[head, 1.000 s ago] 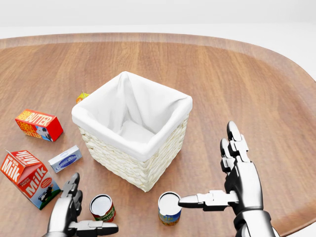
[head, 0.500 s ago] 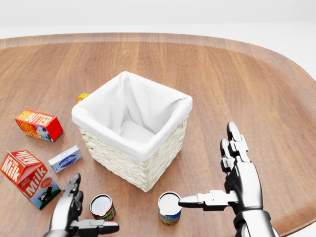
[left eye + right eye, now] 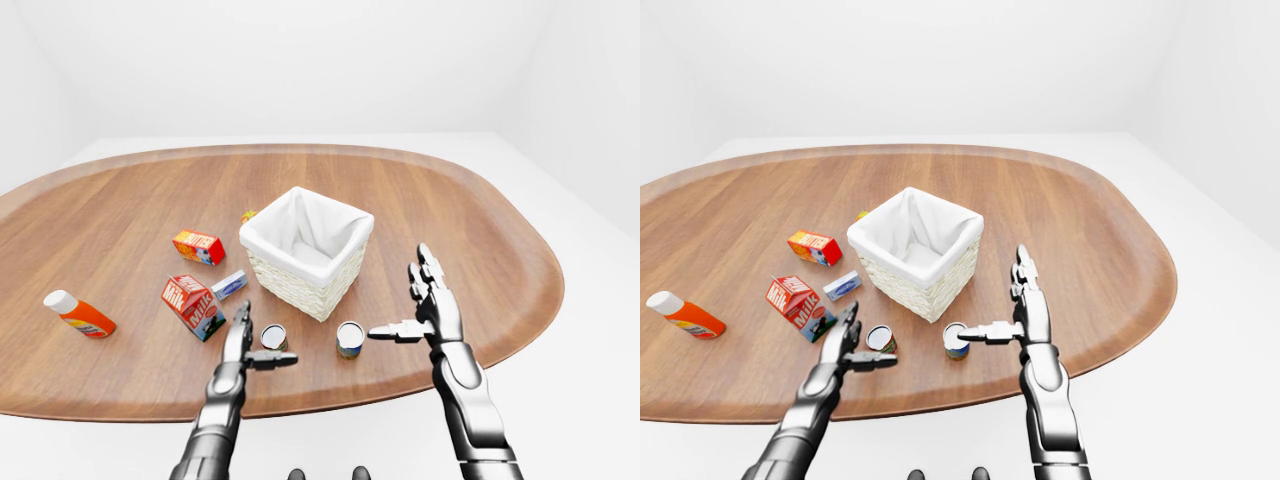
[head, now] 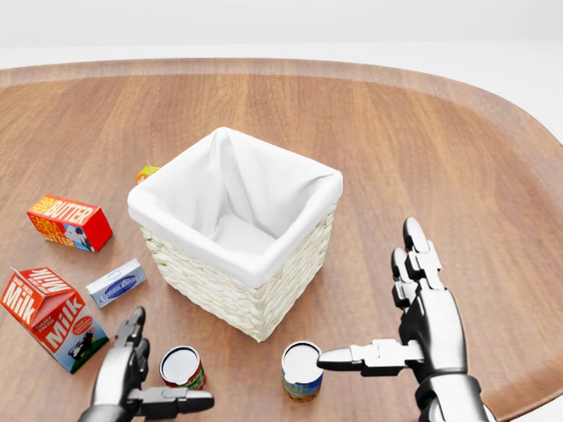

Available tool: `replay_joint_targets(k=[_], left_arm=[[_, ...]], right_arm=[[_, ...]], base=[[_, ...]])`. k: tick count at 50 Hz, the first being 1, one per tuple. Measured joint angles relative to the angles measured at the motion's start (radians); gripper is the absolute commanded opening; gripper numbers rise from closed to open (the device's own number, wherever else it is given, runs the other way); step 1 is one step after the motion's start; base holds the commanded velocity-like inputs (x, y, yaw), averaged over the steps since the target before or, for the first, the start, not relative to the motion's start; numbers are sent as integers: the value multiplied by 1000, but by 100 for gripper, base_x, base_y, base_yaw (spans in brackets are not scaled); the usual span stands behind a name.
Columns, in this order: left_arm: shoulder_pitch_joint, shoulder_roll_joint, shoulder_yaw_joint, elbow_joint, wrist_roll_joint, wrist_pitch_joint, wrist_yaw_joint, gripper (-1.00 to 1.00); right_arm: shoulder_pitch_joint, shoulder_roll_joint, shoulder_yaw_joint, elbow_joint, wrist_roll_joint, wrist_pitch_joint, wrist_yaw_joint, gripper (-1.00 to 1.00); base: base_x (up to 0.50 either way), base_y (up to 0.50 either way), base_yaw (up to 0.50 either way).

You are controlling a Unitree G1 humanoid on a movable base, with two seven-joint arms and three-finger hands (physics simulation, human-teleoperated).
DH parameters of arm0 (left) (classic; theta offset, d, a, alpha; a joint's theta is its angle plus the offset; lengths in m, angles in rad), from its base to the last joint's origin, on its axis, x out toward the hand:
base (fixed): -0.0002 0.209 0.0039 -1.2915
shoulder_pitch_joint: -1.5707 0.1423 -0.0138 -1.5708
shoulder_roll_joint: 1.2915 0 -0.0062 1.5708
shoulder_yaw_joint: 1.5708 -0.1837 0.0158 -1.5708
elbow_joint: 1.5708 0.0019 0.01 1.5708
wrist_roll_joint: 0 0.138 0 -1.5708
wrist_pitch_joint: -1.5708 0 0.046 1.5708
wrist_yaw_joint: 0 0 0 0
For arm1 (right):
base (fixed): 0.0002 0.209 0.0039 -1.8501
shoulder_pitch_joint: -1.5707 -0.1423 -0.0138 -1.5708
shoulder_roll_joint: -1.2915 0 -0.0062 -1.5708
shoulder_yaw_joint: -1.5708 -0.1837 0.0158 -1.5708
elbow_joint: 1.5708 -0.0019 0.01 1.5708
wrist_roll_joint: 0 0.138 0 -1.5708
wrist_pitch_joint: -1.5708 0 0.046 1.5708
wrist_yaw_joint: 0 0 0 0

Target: Pick up the tomato sauce, and put it in the basket.

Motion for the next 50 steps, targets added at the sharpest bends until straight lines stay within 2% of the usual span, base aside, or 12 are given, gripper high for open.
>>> replay_joint_targets(k=[20,50], left_arm=[[-79,5,5,138,-26,0,0,100],[-130,15,7,238,-11,0,23,100]], right_arm=[[0,0,-1,3,2,-2,0,100],[-5,-2,-4,3,5,2,-1,100]], base=[[0,0,0],[0,0,0]])
